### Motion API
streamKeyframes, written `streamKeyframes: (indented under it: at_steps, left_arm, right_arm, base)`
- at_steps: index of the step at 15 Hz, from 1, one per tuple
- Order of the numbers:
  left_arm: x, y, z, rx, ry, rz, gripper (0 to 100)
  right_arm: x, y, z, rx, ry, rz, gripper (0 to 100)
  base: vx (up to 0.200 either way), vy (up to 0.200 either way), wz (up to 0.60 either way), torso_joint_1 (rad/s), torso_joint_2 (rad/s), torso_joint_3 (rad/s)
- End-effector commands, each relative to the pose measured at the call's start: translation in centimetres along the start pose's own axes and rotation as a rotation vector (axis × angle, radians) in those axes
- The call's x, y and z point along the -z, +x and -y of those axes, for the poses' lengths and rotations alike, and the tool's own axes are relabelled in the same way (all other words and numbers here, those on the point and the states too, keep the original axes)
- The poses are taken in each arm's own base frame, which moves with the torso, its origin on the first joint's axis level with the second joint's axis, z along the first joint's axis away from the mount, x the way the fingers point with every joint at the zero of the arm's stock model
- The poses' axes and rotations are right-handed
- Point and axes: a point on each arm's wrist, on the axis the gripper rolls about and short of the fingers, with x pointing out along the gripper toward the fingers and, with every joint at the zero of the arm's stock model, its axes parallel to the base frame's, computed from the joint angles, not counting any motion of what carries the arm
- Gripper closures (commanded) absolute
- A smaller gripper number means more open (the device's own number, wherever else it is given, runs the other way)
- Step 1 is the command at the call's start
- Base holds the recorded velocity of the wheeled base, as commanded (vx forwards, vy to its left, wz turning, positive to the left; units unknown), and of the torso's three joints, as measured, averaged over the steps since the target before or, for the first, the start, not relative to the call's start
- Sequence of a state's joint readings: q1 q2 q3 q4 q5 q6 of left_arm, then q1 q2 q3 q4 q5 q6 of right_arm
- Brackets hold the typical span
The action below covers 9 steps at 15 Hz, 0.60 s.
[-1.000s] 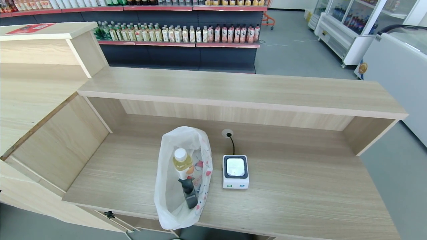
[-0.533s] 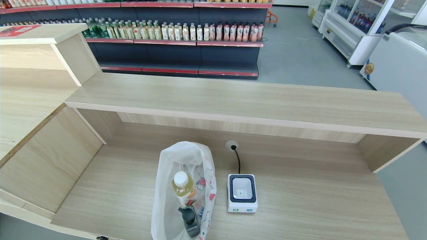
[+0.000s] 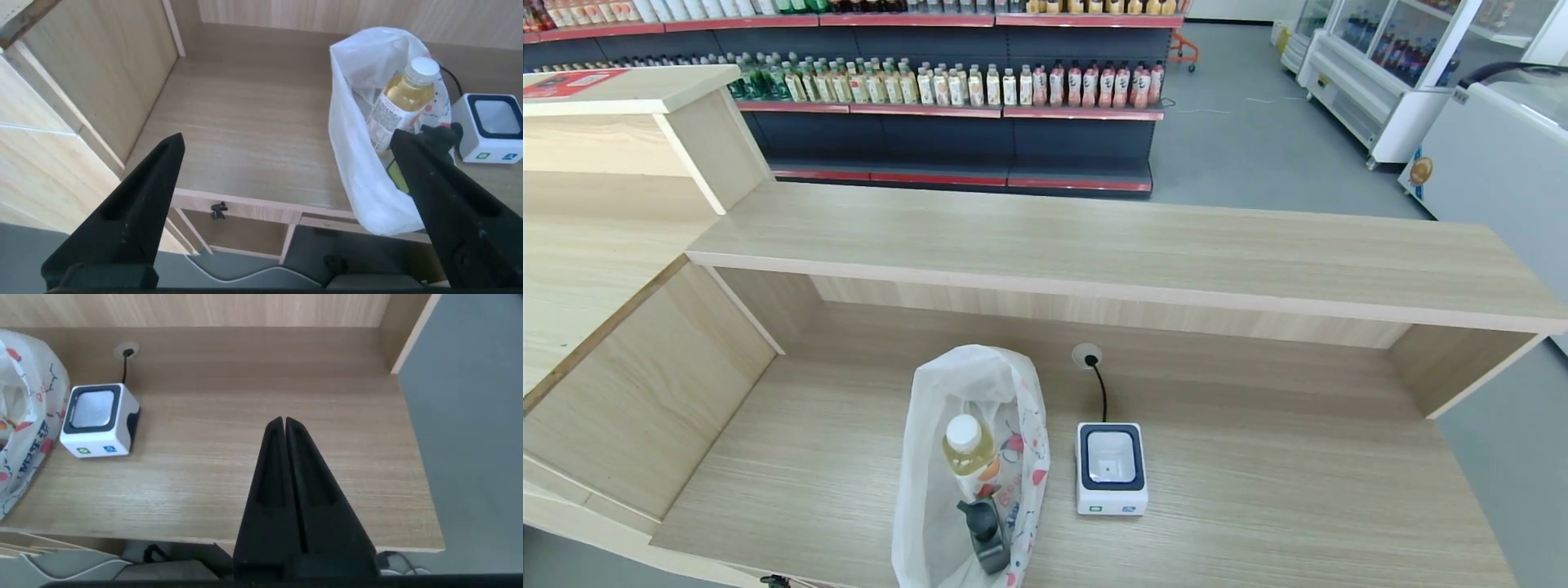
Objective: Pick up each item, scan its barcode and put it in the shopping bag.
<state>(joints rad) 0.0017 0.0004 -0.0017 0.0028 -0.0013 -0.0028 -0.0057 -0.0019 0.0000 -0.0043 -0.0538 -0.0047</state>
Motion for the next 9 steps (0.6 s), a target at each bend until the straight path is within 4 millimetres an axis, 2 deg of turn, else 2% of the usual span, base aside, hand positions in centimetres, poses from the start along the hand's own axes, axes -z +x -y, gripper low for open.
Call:
streamKeyframes:
  at_steps: [1,9]
  left_arm:
    - [0.01,0.0,0.0,-0.001,0.001,0.0,0]
    - [0.01,0.0,0.0,-0.001,0.0,0.0,0]
  right_arm:
    - [-0.01,0.01,0.0,-0.001,0.0,-0.002,100]
    - [-0.01,0.01,0.0,-0.001,0.0,-0.002,100]
  base:
    - [0.0,0.0,0.0,0.0,0.0,0.0]
    - [0.0,0.0,0.0,0.0,0.0,0.0]
